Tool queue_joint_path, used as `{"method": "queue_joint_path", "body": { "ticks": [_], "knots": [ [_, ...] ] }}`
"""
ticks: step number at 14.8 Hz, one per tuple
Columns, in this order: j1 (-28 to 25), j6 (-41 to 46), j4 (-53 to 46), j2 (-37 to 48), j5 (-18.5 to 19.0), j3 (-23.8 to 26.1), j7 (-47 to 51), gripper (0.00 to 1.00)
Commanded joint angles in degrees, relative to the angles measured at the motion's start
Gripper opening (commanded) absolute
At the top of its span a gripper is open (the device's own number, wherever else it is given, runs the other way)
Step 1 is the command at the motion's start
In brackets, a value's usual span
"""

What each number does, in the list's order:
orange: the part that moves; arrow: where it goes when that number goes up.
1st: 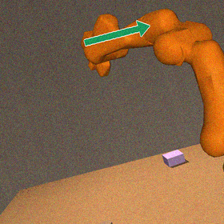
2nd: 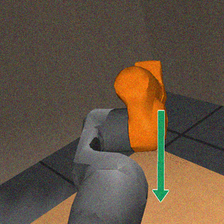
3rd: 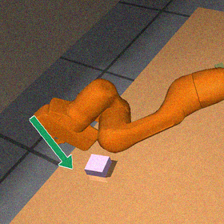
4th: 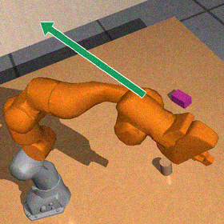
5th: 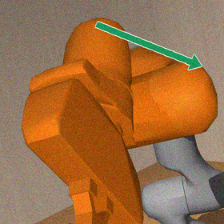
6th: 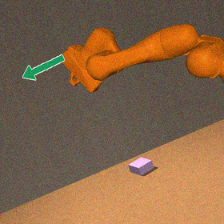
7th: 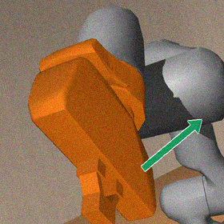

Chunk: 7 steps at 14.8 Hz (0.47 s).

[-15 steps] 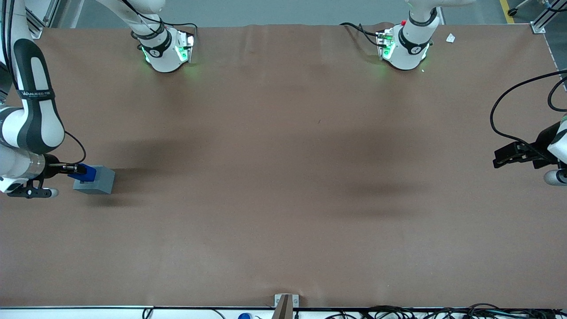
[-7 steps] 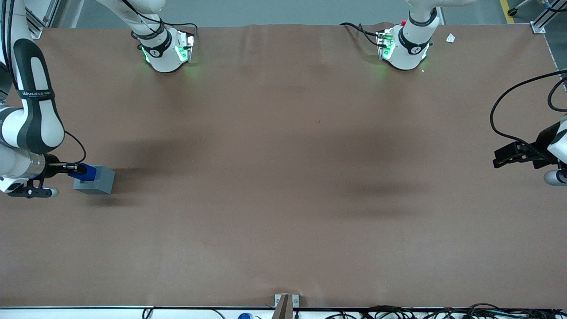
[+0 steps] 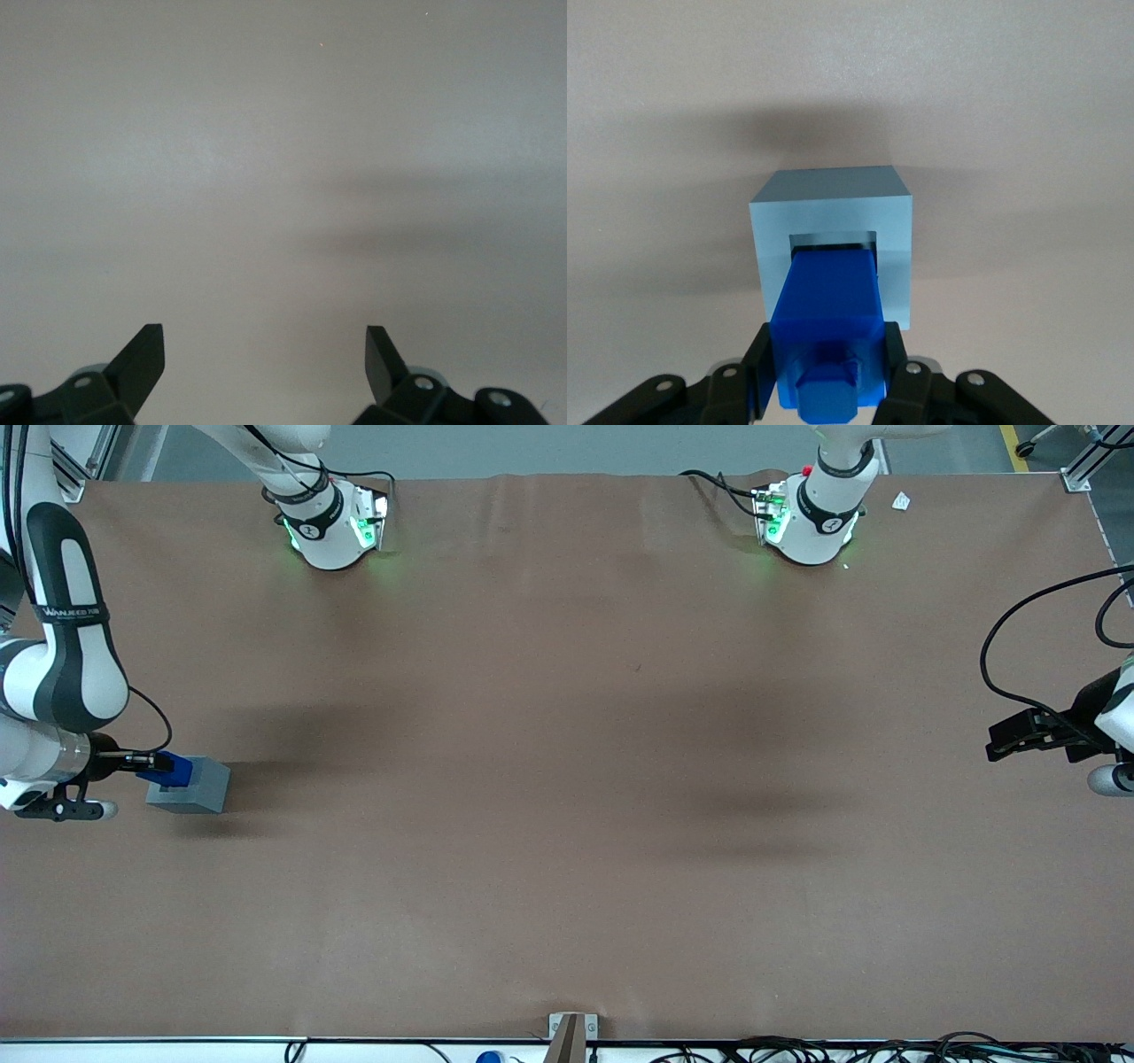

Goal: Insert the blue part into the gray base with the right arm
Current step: 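Press the blue block further down into the gray base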

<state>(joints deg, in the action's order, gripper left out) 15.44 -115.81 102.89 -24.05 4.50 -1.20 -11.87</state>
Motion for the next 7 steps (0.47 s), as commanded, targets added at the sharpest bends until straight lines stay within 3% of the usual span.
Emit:
{"method": "queue_joint_path", "body": {
  "ticks": [1, 7],
  "knots": [
    [1.44, -1.35, 1.35, -2.5, -0.63, 1.02, 0.45, 0.16],
    [1.44, -3.46, 1.35, -2.93, -0.63, 1.02, 0.18, 0.16]
  ]
}}
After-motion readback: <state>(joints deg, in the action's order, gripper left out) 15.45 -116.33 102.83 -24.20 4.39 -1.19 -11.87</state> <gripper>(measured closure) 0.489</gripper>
